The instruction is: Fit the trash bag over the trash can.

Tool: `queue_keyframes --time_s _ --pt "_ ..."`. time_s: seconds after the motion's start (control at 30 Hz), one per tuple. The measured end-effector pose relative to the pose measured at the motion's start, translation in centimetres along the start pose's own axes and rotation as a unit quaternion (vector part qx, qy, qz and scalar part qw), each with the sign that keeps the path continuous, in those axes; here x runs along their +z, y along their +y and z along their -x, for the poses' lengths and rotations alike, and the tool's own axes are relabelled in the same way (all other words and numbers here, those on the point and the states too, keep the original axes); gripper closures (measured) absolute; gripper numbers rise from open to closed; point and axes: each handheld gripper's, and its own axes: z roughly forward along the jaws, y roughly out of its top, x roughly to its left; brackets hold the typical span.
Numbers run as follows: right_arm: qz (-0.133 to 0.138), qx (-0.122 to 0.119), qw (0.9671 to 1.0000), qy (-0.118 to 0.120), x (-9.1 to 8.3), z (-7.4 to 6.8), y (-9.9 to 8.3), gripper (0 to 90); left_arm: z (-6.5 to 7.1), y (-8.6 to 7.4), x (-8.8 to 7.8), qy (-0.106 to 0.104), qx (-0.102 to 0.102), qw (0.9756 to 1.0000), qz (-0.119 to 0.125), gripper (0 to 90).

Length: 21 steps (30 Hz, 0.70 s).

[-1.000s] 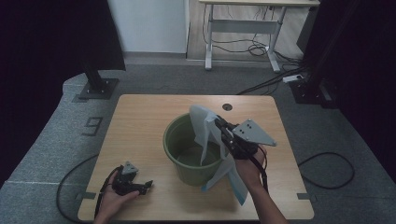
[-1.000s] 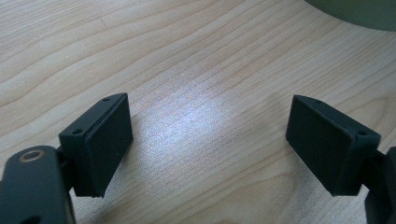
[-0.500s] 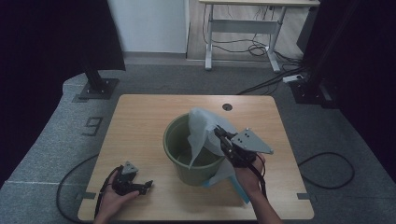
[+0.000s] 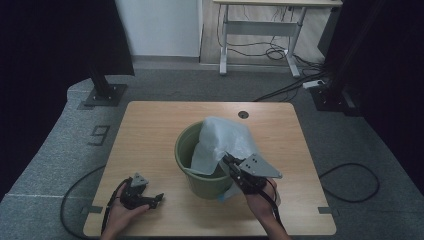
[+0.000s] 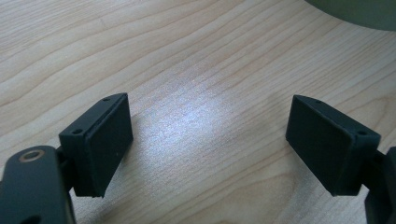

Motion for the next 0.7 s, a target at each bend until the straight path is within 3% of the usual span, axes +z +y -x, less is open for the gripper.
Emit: queue_keyframes --time_s 0.23,0.5,0.7 --pt "0.000 0.014 0.9999 0.002 -0.4 0.1 -0.8 88.2 0.0 0.0 0.0 0.001 0.000 1.0000 0.000 14.5" --pt "-0.003 0.000 0.9998 -0.018 -1.5 0.7 -1.5 88.1 0.0 0.0 0.0 0.000 0.000 1.0000 0.000 14.5" --pt "-0.005 0.004 0.9999 -0.012 -1.5 0.8 -1.7 87.8 0.1 0.0 0.0 0.001 0.001 1.0000 -0.001 14.5"
